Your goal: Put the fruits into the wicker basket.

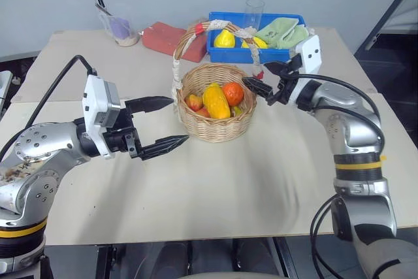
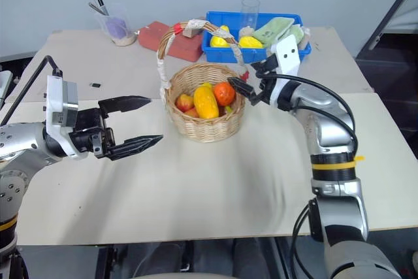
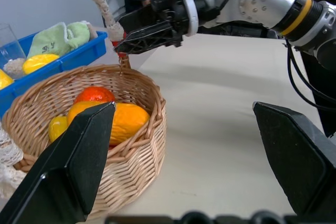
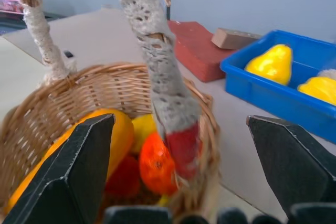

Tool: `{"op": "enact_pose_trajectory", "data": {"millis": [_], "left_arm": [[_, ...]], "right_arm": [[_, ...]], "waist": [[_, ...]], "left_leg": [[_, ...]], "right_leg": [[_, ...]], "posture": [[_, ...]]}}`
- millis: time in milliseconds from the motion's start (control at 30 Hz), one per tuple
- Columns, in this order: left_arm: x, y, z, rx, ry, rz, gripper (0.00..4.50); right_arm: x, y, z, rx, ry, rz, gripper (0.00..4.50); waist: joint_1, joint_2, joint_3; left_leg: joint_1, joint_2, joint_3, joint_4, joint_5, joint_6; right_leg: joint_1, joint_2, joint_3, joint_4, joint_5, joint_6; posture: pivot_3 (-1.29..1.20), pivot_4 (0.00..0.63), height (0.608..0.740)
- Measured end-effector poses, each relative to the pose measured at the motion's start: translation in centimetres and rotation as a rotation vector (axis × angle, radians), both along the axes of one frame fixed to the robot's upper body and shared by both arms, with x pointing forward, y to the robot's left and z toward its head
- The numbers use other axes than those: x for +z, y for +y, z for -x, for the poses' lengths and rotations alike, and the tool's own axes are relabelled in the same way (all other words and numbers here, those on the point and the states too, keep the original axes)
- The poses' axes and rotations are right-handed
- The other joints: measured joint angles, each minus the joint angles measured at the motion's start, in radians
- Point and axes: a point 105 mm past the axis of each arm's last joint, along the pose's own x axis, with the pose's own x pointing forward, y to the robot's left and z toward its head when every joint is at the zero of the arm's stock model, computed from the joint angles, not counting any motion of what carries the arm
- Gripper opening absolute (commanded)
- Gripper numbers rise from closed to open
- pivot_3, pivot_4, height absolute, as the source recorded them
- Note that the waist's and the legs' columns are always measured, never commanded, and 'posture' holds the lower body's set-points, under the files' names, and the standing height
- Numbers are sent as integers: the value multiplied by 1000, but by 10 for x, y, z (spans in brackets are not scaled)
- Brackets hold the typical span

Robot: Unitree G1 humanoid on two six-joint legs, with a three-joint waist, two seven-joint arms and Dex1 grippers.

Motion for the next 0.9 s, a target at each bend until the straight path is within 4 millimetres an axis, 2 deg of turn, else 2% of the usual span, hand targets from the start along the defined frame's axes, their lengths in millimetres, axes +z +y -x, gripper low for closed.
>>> {"op": "enact_pose_trajectory", "data": {"millis": [33, 200, 367, 400, 600, 667, 800, 900], "left_arm": [[0, 0, 0, 0, 0, -1, 4500], [-1, 0, 0, 3, 1, -2, 4500], [0, 0, 0, 9, -3, -3, 4500], [-1, 0, 0, 9, -3, -2, 4500], [-1, -1, 0, 5, -4, 5, 4500], [0, -3, -1, -5, -5, 12, 4500], [5, -9, -2, -36, -23, 34, 4500], [7, -14, -6, -56, -33, 50, 4500]], "right_arm": [[-3, 2, -3, 5, 9, 1, 3704], [-15, 2, -8, 15, 29, 18, 1978], [-14, 2, -11, 12, 9, 32, 218], [-15, 2, -11, 11, 10, 32, 30], [-14, 3, -11, 19, -5, 35, 34], [-12, -4, -10, 11, -22, 46, 34], [0, -40, -9, -81, -83, 80, 34], [3, -80, -5, -195, -116, 122, 34]], "waist": [[0, 0, 0], [-1, 0, 0], [-2, 0, 0], [-2, 0, 0], [-1, 0, 0], [2, 0, 0], [10, 0, 0], [12, 0, 0]], "left_leg": [[0, 0, 0, 0, 0, 0], [0, 0, 0, 0, 0, 0], [0, 0, 0, 0, 0, 0], [0, 0, 0, 0, 0, 0], [-1, 0, 0, 0, 0, 0], [-1, 0, 0, 0, 0, 0], [-2, -1, -1, 1, 0, 0], [-2, -1, -1, 0, 0, 0]], "right_leg": [[0, 0, 0, 0, 0, 0], [0, 0, 0, 0, 0, 0], [0, 0, 0, 0, 0, 0], [0, 0, 0, 0, 0, 0], [-1, 0, 0, 0, 0, 0], [-1, 0, -1, 0, 0, 0], [0, -2, -2, -1, 0, 0], [0, -1, -2, -1, 0, 0]], "posture": [[0, 150, 740], [0, 150, 740], [0, 150, 740], [0, 150, 740], [0, 150, 740], [0, 150, 740], [0, 150, 740], [0, 150, 740]]}}
